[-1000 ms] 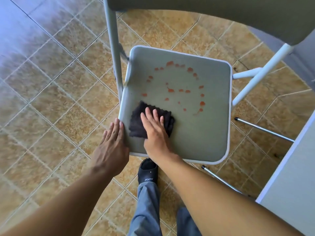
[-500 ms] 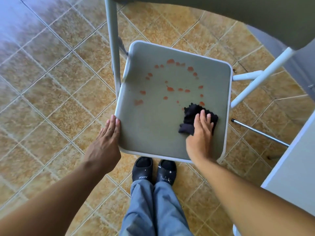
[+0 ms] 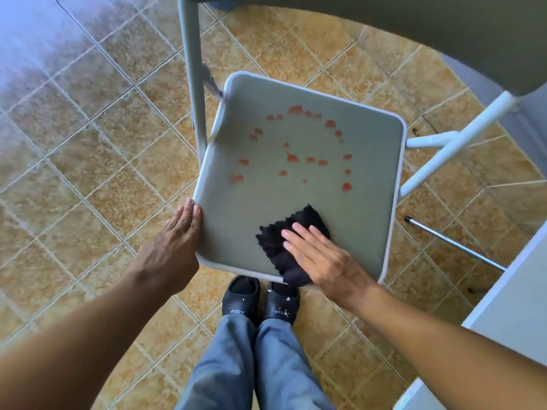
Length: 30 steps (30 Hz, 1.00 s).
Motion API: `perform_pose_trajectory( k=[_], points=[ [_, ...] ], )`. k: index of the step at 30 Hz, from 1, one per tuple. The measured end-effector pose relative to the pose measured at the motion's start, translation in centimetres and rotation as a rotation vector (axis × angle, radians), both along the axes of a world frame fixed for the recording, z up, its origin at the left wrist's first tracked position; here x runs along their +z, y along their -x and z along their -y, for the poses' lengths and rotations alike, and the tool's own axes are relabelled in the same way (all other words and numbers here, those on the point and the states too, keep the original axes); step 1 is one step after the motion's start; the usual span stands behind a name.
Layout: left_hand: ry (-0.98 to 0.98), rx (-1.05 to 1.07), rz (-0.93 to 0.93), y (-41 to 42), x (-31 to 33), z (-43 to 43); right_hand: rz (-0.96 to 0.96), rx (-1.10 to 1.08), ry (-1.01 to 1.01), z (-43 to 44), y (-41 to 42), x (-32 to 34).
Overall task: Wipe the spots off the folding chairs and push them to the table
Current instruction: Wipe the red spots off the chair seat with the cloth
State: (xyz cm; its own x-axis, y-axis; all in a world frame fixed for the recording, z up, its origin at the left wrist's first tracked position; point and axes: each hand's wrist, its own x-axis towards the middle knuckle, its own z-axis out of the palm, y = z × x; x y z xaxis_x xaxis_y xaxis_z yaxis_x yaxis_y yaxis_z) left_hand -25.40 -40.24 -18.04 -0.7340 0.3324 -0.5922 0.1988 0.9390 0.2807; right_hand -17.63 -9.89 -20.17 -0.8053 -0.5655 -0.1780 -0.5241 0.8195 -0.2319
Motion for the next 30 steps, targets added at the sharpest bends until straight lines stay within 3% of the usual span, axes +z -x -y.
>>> perform_pose_trajectory(
  k=[2,5,8,10,13,17,24,30],
  points=[
    [0.001,0.007,-0.003,0.0,-0.3,0.0,-0.011,-0.083,-0.056,-3.5,1.0,0.1],
    [-0.014,0.028,-0.011,-0.2,-0.7,0.1,0.022,-0.533,-0.054,-5.6,3.2,-1.0],
    [-0.044,-0.002,-0.035,-0.1,-0.6,0.2,0.068,-0.989,0.021,-1.5,5.4,-2.0],
    [-0.072,-0.013,-0.037,0.3,-0.3,0.4,0.085,-1.074,0.143,4.0,5.9,-2.2],
    [-0.083,-0.074,-0.008,1.7,0.3,0.9,0.042,-0.91,0.277,12.5,4.5,-2.1],
    [-0.184,-0.102,-0.048,4.4,1.1,2.1,0.122,-0.618,0.28,17.9,2.3,-0.9],
    [-0.303,-0.074,0.023,8.9,0.2,1.2,0.066,0.026,0.201,11.7,4.0,-0.9],
    [-0.219,-0.195,-0.012,9.8,-1.9,2.0,0.139,0.225,0.1,10.6,7.0,-1.3]
  ],
)
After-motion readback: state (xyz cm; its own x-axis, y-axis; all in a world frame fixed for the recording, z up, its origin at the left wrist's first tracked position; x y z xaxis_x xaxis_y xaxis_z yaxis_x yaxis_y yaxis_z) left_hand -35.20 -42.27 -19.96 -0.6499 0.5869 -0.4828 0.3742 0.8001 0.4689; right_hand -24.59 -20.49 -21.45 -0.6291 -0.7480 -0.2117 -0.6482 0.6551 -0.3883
